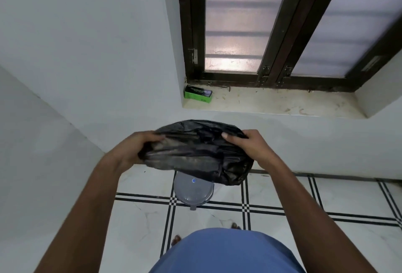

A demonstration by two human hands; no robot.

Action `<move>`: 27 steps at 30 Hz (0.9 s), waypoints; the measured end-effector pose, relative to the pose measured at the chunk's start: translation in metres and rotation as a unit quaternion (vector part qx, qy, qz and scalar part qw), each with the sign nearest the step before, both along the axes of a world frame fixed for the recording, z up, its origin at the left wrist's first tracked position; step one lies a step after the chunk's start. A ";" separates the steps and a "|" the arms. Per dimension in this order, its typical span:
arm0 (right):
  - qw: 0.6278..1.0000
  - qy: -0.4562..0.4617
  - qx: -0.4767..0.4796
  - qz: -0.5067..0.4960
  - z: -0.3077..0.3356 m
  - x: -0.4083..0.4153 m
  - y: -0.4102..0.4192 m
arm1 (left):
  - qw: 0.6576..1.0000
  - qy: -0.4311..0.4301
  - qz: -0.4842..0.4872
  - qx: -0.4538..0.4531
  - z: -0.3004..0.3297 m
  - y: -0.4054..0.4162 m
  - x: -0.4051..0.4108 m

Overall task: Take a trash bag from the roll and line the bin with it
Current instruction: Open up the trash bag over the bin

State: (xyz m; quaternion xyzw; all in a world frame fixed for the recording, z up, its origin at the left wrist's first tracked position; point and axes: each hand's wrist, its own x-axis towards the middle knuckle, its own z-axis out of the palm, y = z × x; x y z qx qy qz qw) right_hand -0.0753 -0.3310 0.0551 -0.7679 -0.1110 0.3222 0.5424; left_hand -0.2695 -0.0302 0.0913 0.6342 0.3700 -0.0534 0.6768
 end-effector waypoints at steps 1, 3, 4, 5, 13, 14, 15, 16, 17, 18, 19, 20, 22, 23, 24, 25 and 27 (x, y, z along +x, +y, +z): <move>0.996 0.059 0.057 -0.040 -0.001 0.001 -0.002 | 0.994 -0.051 0.047 -0.087 0.001 0.004 -0.001; 0.974 0.160 0.149 -0.059 0.000 0.001 -0.007 | 0.973 -0.119 0.075 -0.183 0.002 0.011 -0.007; 0.964 0.196 0.177 -0.043 0.000 0.001 -0.011 | 0.972 -0.119 0.071 -0.188 0.001 0.013 -0.009; 0.957 0.223 0.186 -0.018 -0.003 0.001 -0.014 | 0.977 -0.104 0.060 -0.179 -0.003 0.015 -0.011; 0.871 -0.158 -0.411 0.219 -0.006 0.012 -0.009 | 0.910 0.206 -0.216 0.287 -0.028 0.013 0.004; 0.892 -0.152 -0.372 0.207 0.004 0.011 -0.004 | 0.903 0.195 -0.175 0.341 -0.024 0.014 0.008; 0.917 -0.159 -0.312 0.190 0.014 0.011 0.002 | 0.906 0.151 -0.096 0.384 -0.019 0.010 0.013; 0.944 -0.178 -0.230 0.156 0.022 0.010 0.008 | 0.905 0.078 0.003 0.417 -0.011 0.003 0.016; 0.964 -0.207 -0.129 0.103 0.028 0.006 0.014 | 0.895 -0.012 0.092 0.436 -0.003 -0.004 0.016; 0.965 -0.260 -0.028 0.031 0.035 0.001 0.017 | 0.870 -0.116 0.154 0.454 0.006 -0.013 0.014; 0.942 -0.331 0.047 -0.029 0.039 -0.005 0.020 | 0.843 -0.192 0.174 0.472 0.011 -0.020 0.011; 0.908 -0.406 0.082 -0.060 0.040 -0.012 0.021 | 0.823 -0.234 0.150 0.496 0.008 -0.024 0.008; 0.870 -0.490 0.039 -0.047 0.017 -0.023 0.018 | 0.812 -0.217 0.022 0.541 -0.013 -0.026 0.004; 0.881 -0.472 -0.034 0.005 -0.002 -0.024 0.013 | 0.823 -0.144 -0.076 0.544 -0.030 -0.020 0.002; 0.899 -0.401 -0.150 0.091 -0.024 -0.024 0.008 | 0.833 -0.021 -0.186 0.520 -0.050 -0.013 0.000; 0.895 -0.283 -0.285 0.193 -0.043 -0.025 0.002 | 0.818 0.118 -0.295 0.480 -0.069 -0.009 -0.004; 0.817 -0.032 -0.457 0.349 -0.067 -0.035 -0.014 | 0.761 0.302 -0.442 0.366 -0.098 -0.004 -0.020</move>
